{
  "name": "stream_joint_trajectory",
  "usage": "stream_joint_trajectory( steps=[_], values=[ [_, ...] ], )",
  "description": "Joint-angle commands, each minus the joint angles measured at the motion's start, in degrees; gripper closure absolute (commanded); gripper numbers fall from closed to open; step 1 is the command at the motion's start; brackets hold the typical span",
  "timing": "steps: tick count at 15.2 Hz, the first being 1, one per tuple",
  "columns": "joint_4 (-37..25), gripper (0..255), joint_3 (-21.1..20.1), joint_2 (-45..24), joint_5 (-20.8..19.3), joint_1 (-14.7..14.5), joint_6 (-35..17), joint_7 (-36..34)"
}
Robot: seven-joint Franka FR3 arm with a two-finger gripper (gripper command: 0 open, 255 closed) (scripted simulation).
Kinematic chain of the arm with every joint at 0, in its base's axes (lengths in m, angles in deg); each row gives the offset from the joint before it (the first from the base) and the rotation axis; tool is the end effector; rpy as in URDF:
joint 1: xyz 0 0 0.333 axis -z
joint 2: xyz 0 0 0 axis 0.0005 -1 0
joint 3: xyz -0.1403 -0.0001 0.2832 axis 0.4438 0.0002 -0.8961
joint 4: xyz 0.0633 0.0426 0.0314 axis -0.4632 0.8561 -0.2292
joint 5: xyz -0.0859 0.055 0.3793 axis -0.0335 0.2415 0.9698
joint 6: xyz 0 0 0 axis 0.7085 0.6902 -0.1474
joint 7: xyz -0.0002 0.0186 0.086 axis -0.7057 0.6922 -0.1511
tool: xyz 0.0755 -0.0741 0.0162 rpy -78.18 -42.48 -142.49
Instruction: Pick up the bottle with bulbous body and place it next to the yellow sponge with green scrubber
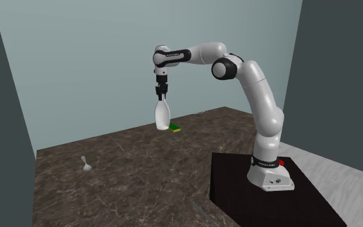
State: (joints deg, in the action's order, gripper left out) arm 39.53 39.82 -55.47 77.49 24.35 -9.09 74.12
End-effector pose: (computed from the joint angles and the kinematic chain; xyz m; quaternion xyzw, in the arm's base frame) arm 0.6082 -0.3553 0.5030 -0.9927 0.1205 -0.0042 0.0025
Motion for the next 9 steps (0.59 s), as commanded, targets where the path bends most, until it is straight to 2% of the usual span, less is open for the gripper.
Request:
stream_joint_trajectory(
  steps=[1,9],
  values=[
    [2.0,255,0.0,0.3,0.0,-0.1,-1.8,0.1],
    [8.4,255,-0.1,0.4,0.0,-0.4,-8.1,0.2]
  ],
)
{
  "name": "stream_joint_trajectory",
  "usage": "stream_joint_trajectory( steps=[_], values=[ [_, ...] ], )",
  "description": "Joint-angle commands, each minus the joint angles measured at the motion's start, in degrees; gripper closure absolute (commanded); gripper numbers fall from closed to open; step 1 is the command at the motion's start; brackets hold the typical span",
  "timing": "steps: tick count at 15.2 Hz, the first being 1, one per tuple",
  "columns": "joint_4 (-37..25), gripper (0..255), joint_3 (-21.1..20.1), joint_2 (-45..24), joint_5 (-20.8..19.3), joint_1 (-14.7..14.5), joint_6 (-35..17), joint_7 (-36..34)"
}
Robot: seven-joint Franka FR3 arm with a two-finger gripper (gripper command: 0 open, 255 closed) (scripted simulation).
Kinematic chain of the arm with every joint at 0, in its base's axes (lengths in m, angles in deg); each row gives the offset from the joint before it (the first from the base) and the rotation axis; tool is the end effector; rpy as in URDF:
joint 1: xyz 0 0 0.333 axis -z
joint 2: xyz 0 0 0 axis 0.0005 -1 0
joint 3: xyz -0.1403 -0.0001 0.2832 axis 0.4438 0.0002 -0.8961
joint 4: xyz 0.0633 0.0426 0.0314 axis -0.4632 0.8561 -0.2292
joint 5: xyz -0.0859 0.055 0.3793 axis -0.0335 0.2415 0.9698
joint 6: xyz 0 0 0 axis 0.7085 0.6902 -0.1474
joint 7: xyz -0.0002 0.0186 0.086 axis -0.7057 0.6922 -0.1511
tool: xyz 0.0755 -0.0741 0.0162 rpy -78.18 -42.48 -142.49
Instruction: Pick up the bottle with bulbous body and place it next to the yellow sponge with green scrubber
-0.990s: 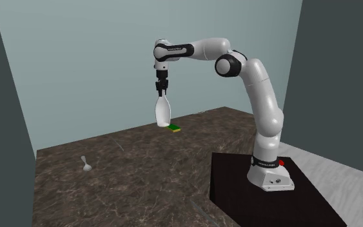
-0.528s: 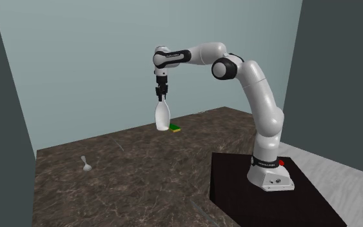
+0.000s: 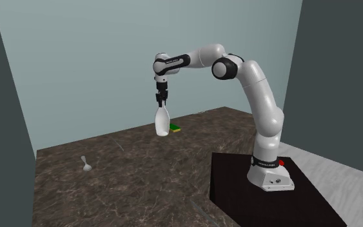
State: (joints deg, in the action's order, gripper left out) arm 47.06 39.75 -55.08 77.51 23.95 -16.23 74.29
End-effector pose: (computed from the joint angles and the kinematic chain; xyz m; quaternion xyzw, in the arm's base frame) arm 0.6087 -0.3550 0.4558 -0.9927 0.1203 -0.0044 0.0025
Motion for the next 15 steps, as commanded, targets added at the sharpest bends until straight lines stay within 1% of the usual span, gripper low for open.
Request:
stream_joint_trajectory(
  steps=[1,9,10,15],
  values=[
    [1.6,255,0.0,0.0,0.0,0.0,-1.7,0.1],
    [2.1,255,0.0,-0.1,0.1,0.0,-2.2,0.1],
    [2.1,0,0.0,-0.1,0.1,0.0,-2.2,0.1],
    [2.1,0,0.0,-0.1,0.1,0.0,-2.2,0.1]
  ],
)
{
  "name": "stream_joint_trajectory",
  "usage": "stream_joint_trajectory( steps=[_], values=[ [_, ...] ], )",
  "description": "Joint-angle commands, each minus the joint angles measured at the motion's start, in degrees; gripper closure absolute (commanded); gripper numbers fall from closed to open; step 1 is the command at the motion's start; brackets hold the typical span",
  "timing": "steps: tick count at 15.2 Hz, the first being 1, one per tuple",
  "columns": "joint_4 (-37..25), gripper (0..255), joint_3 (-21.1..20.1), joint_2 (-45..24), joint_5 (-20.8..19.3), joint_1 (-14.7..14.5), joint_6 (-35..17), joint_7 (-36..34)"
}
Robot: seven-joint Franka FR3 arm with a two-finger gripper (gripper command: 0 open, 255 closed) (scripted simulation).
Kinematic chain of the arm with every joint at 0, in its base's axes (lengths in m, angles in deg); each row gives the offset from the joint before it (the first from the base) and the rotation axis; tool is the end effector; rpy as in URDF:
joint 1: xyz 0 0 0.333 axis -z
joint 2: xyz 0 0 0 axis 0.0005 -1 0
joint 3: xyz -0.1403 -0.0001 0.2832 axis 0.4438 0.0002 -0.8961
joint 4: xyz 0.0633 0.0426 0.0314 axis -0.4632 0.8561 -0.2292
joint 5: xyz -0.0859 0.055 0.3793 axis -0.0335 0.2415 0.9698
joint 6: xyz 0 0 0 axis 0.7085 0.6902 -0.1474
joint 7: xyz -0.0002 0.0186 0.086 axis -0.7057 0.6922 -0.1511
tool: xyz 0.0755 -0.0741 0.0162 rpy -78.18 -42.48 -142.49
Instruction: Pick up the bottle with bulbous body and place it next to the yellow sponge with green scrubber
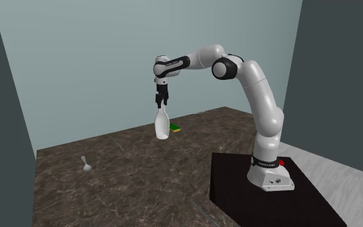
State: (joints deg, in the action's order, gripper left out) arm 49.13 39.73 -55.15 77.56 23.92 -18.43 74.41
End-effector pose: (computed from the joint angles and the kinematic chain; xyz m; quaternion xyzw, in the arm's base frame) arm 0.6081 -0.3555 0.4410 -0.9927 0.1204 -0.0049 0.0023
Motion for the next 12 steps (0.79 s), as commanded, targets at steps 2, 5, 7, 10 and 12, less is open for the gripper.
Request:
stream_joint_trajectory(
  steps=[2,5,7,10,12],
  values=[
    [-3.5,0,0.1,0.2,-0.1,0.1,3.7,-0.1],
    [-7.2,0,0.1,0.1,-0.1,0.3,7.3,-0.2],
    [-7.2,0,0.1,0.1,-0.1,0.3,7.3,-0.2],
    [-7.2,0,0.1,0.1,-0.1,0.3,7.3,-0.2],
    [-7.2,0,0.1,0.1,-0.1,0.3,7.3,-0.2]
  ],
)
